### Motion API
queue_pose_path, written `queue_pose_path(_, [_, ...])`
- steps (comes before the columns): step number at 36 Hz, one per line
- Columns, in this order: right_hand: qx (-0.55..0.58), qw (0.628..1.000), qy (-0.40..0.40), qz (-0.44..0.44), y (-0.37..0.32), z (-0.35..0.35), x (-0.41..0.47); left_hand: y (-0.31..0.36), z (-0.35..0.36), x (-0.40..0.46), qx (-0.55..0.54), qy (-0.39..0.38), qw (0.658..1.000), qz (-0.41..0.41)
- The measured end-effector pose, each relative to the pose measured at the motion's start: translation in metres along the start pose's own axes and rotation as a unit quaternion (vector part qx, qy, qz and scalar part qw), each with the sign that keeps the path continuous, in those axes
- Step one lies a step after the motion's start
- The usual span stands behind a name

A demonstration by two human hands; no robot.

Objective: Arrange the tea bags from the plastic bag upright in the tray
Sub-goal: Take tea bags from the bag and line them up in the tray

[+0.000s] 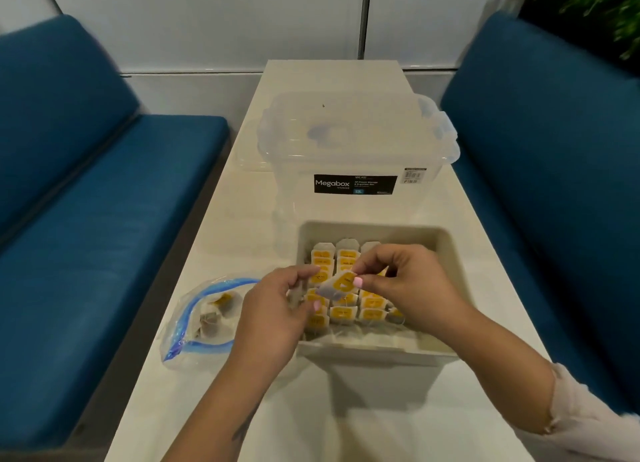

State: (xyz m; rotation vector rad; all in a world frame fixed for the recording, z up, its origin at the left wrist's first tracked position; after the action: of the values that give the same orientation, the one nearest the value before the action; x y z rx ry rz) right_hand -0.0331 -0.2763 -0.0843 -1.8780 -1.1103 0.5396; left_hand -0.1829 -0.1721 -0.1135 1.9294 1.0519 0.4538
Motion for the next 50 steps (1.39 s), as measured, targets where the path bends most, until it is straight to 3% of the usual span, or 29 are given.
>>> queue_pose_path(7, [-0.230,0.970,-0.081,0.026,0.011,0.006,-0.004,-0.007,0.002,-0.001,0.094,0.008,0.995,0.008])
queue_pose_path(14, [-0.303,0.947,-0.105,0.031,0.021,0.021,-0.007,-0.010,0.004,-0.001,0.119,0.013,0.993,0.017])
queue_pose_path(30, [-0.356,0.921,-0.143,0.066,0.028,0.043,0.002,-0.006,0.004,0.001,0.128,0.011,0.992,-0.003])
queue_pose_path(50, [-0.348,0.923,-0.139,0.082,0.027,0.042,0.003,-0.002,0.001,0.000,0.130,-0.009,0.991,-0.014])
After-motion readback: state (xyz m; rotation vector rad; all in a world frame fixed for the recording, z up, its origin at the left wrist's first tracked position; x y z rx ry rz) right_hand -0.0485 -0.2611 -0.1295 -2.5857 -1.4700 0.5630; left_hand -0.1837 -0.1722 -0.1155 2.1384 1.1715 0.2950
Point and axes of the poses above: each hand's wrist, its own x-axis towards the middle knuckle, its own z-axis out of the palm, y = z × x, the point moved 1 cm from there along x, towards the middle knuckle, and after that the axes turned 4 degrees about -z, right-handed, at the moved point
